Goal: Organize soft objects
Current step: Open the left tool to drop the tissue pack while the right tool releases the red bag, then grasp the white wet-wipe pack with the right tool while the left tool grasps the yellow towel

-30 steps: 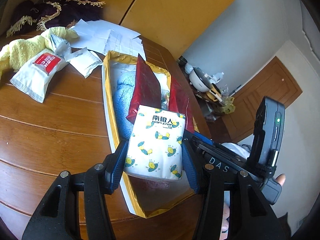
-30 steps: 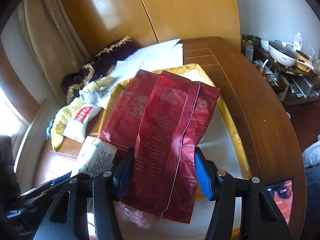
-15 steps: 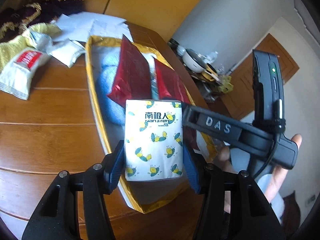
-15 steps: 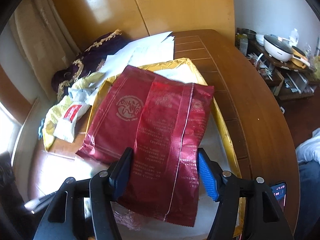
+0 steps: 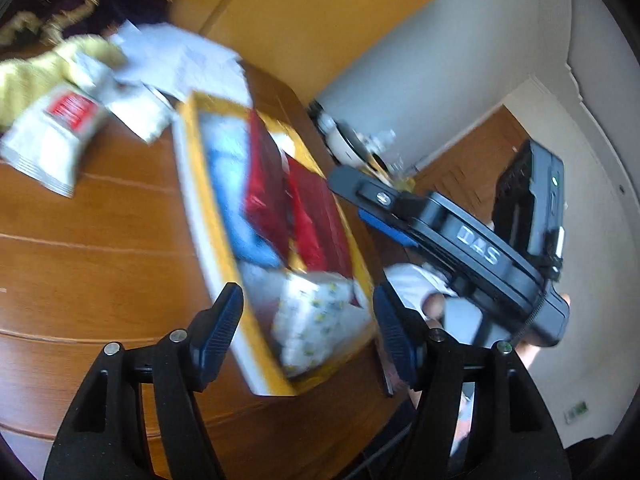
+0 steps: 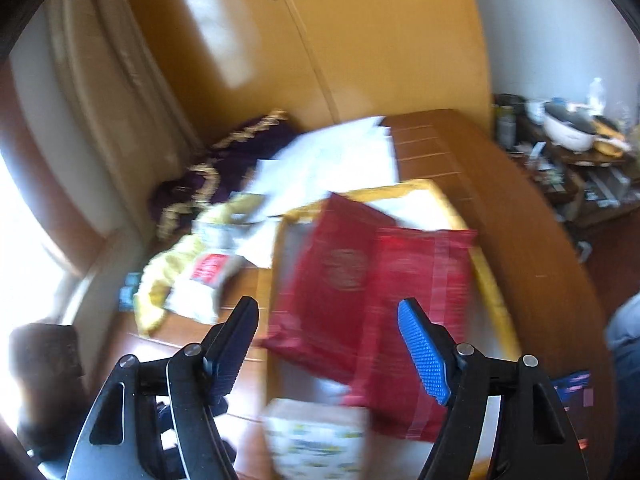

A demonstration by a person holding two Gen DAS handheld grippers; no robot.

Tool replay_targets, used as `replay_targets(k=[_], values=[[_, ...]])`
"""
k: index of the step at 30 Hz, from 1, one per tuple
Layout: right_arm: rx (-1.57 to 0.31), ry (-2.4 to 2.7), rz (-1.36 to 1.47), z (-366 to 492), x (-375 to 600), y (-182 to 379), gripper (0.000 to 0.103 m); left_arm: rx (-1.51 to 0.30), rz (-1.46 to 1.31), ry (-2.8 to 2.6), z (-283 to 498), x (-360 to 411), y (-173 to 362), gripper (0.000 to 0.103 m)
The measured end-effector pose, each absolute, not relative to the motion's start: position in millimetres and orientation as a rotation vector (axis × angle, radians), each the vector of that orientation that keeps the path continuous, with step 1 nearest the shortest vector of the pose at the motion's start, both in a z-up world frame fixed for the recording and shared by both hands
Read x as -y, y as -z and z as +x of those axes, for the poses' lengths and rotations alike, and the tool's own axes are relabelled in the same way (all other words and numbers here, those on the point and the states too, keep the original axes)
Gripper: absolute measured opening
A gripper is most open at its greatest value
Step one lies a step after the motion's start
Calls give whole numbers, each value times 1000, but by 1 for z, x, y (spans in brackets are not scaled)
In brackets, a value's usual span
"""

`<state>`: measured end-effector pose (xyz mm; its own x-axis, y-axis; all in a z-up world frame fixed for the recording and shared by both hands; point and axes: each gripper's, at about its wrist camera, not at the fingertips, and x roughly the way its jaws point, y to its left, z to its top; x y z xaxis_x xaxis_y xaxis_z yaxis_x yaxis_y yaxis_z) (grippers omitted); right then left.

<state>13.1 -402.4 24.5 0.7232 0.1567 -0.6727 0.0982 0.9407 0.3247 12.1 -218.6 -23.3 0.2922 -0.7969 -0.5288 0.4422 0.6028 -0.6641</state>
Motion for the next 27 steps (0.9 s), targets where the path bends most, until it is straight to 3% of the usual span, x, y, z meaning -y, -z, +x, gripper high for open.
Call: replay_targets(k=[15,27], values=[[-871,-315,429,57,295,-2,75,-822,-444,351,60,82,20,67],[-1015,-274,476,114,245,27,75,-814,-442,267,81,43,29,67]])
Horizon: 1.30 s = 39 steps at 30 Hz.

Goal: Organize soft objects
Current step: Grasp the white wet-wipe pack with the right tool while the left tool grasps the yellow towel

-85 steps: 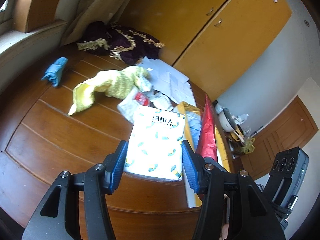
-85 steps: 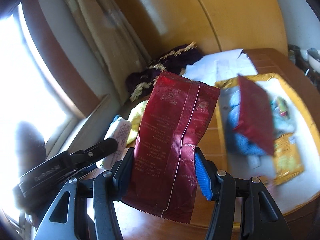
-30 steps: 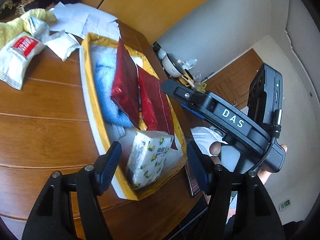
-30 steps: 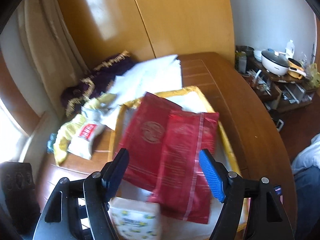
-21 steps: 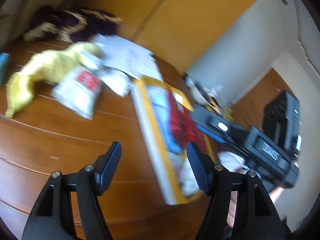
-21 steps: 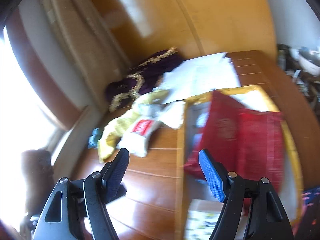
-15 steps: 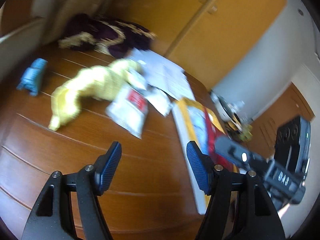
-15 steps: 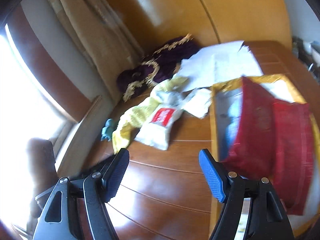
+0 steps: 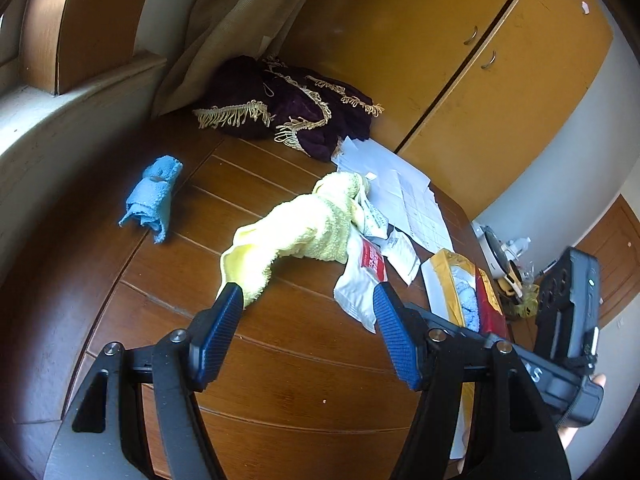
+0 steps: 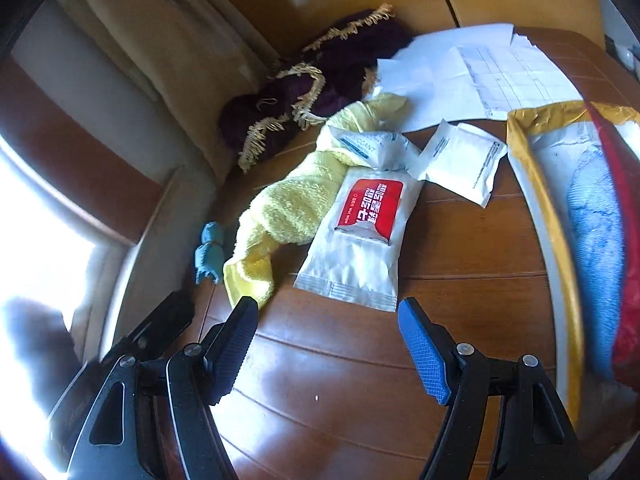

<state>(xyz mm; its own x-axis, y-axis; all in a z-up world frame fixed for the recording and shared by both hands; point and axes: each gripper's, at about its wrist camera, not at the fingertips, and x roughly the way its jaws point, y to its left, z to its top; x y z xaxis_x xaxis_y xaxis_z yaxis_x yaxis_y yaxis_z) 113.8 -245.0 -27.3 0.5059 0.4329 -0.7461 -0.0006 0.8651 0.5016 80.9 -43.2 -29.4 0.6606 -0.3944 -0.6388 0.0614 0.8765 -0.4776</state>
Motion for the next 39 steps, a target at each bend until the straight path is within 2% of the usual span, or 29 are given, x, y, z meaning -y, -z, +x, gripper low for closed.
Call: replay_targets(k=[8,15,30,39], values=[[-1051,-220,517,132,245,45,75,-808,-461,266,86,35,32,67],[-1040,-193,508,137,245,45,80,-802,-462,269,86,32,31,67],[-1069,-159,523,149,250,54,81,-806,-474,266,94,24,37,67],[-1085,-144,504,162,237,56,81,-764,-338,132,92,28,34,67]])
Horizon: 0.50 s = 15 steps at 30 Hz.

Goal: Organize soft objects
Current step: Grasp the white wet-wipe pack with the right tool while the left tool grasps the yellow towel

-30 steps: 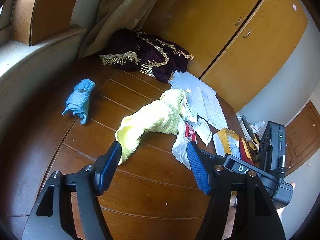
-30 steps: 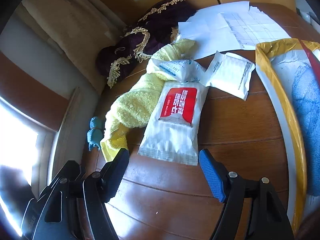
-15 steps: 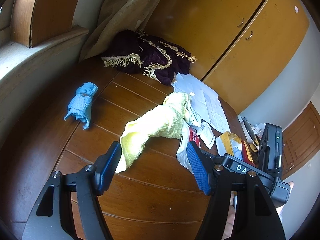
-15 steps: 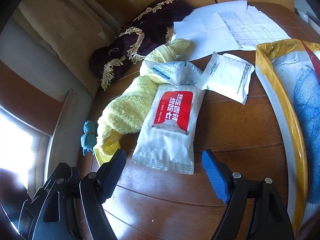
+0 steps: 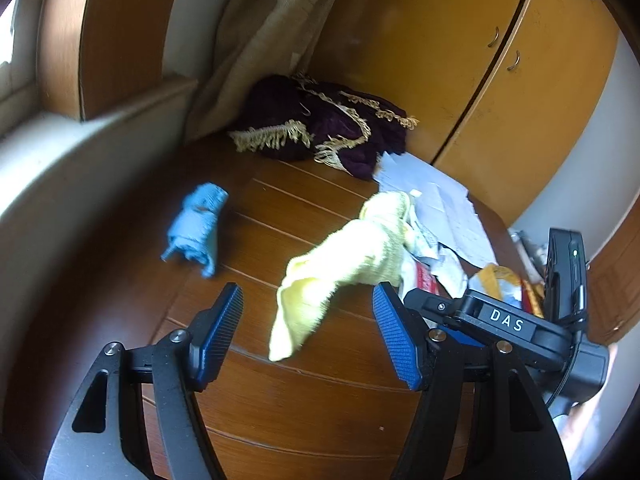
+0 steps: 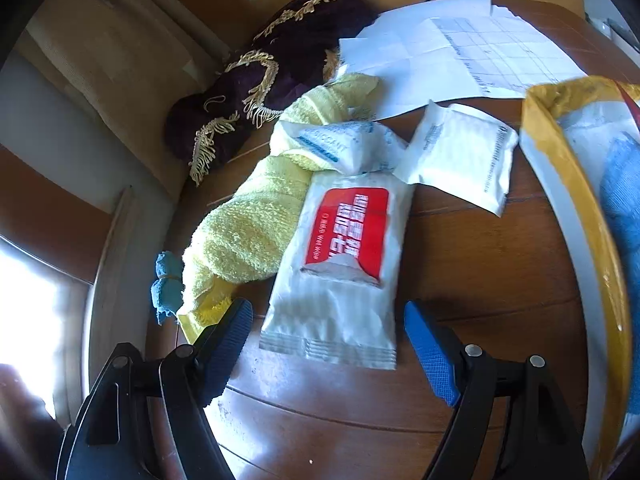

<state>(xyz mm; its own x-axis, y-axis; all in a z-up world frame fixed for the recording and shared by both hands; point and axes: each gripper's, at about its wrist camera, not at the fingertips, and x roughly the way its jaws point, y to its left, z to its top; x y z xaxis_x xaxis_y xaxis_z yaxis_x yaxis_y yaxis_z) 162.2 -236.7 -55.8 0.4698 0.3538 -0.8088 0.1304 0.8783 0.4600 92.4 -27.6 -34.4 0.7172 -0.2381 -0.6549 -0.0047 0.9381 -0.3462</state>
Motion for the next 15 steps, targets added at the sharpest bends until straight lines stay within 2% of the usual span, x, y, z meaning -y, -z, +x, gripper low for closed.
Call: replay_targets(k=[10,11,12,15], values=[[-1100,-47,384,187,217,60,81,-732,-252,36,89,25,29,67],[-1099,-44,377,188,216,61,79,-731,-250,35,88,25,28,67],[-1094,-38,367,188,217,61,71,-733,-248,38,88,24,27,67],[-1096,-22,346,186,219,61,66,-732,-253,51,86,24,24,67]])
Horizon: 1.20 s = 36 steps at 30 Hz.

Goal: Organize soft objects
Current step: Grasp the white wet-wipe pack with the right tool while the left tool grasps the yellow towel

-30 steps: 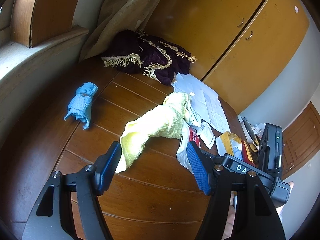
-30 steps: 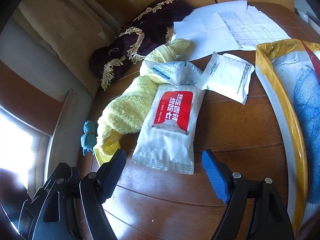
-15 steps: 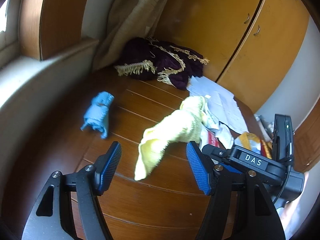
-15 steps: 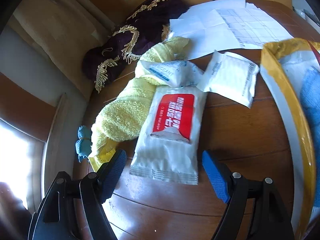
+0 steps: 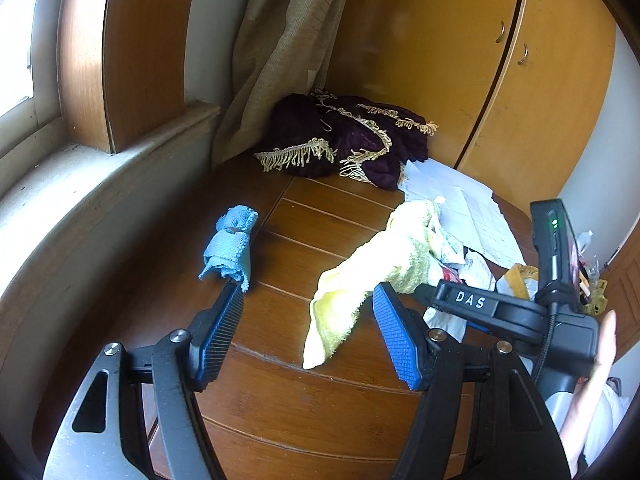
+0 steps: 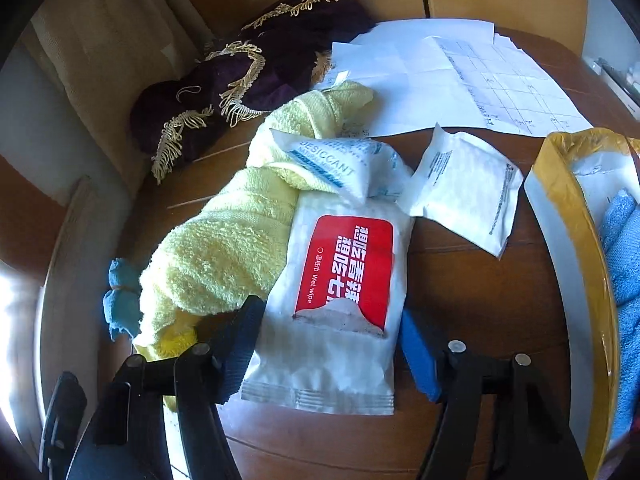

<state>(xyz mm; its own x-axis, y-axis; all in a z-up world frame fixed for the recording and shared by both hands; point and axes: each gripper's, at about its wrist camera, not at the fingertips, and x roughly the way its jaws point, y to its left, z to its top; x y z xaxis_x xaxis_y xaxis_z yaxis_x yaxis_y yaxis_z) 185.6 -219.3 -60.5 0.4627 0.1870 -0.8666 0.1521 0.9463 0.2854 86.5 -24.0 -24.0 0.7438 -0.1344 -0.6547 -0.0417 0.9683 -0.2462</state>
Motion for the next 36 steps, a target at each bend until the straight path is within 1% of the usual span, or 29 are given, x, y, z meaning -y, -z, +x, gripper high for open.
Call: replay_targets(k=[1,3,7,12,19,20,22,23,25,26,28,30,32,33,34,36], values=[[-1098,-22,347,183,221,60,65,-734,-258,62,87,24,22,67],[-1103,-23,345,176,225,59,60,-741,-262,94,89,27,19,67],[-1114,-66,355,150,233,58,59,-750,-217,161,99,46,15,67],[-1110,-148,375,117,245,57,58,-808,-124,215,136,80,27,67],[-1060,-191,354,95,253,57,58,-762,77,249,193,126,34,67],[-1054,-184,352,93,254,56,58,-774,86,253,199,127,38,67],[-1028,-174,337,91,256,52,58,-874,83,290,212,127,55,67],[-1023,-166,329,89,257,52,58,-929,75,326,213,127,63,67],[-1016,-176,332,87,258,51,58,-941,92,359,204,129,69,67],[-1016,-183,332,87,257,51,58,-930,125,356,197,133,70,67],[-1015,-184,328,86,256,51,58,-933,281,307,186,148,77,67],[-1017,-190,326,86,256,52,58,-946,345,273,182,153,86,67],[-1019,-191,331,85,257,52,58,-933,290,242,185,148,84,58],[-1019,-188,332,85,258,53,58,-944,253,247,189,145,82,46],[-1020,-185,336,84,260,53,58,-960,219,249,191,142,80,42],[-1020,-181,341,82,262,54,58,-960,197,241,187,139,77,37]])
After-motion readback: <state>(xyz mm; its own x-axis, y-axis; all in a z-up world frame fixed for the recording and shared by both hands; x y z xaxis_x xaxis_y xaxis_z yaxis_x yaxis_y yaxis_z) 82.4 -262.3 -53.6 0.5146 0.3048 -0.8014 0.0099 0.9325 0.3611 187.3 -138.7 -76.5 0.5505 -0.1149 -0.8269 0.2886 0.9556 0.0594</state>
